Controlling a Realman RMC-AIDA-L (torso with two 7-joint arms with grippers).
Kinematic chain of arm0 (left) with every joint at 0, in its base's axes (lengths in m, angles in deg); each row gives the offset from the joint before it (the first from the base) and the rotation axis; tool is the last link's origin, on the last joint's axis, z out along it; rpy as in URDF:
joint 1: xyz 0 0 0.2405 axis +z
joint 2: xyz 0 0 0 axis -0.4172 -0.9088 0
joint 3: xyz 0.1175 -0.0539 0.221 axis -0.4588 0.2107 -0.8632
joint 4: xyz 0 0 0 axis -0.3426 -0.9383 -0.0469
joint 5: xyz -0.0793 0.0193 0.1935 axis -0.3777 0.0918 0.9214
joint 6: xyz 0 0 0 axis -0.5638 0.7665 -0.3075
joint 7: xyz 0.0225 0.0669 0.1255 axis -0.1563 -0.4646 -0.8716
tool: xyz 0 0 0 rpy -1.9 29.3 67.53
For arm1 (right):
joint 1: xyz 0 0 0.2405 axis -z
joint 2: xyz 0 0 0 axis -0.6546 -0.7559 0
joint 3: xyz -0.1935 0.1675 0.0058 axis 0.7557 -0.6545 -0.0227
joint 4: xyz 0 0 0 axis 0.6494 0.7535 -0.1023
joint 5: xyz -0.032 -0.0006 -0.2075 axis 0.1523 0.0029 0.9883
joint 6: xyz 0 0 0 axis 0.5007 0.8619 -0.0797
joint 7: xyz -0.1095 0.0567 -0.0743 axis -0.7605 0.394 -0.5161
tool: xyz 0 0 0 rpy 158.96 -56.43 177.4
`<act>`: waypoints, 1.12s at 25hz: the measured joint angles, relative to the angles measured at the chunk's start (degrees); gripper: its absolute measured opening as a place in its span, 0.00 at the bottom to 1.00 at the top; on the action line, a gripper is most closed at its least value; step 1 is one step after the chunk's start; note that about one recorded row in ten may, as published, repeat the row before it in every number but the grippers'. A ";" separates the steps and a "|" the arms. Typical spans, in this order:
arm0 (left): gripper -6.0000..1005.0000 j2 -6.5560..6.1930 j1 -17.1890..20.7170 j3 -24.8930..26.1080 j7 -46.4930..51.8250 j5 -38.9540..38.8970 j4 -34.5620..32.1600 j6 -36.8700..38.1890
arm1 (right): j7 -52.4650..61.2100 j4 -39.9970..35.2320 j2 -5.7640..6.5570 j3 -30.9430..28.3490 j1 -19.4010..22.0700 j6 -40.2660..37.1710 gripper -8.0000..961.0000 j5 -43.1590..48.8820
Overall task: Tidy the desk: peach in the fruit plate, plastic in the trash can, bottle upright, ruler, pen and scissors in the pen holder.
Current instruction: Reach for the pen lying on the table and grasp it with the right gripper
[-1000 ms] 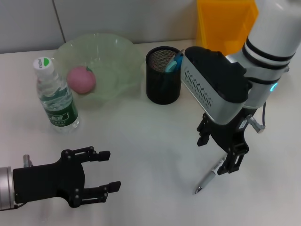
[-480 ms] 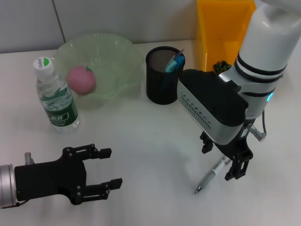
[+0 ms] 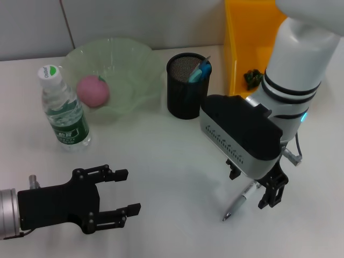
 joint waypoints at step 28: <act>0.75 0.08 -0.10 -0.28 0.04 -0.32 1.53 -0.01 | -1.74 0.10 -0.17 6.65 1.54 4.41 0.82 -1.73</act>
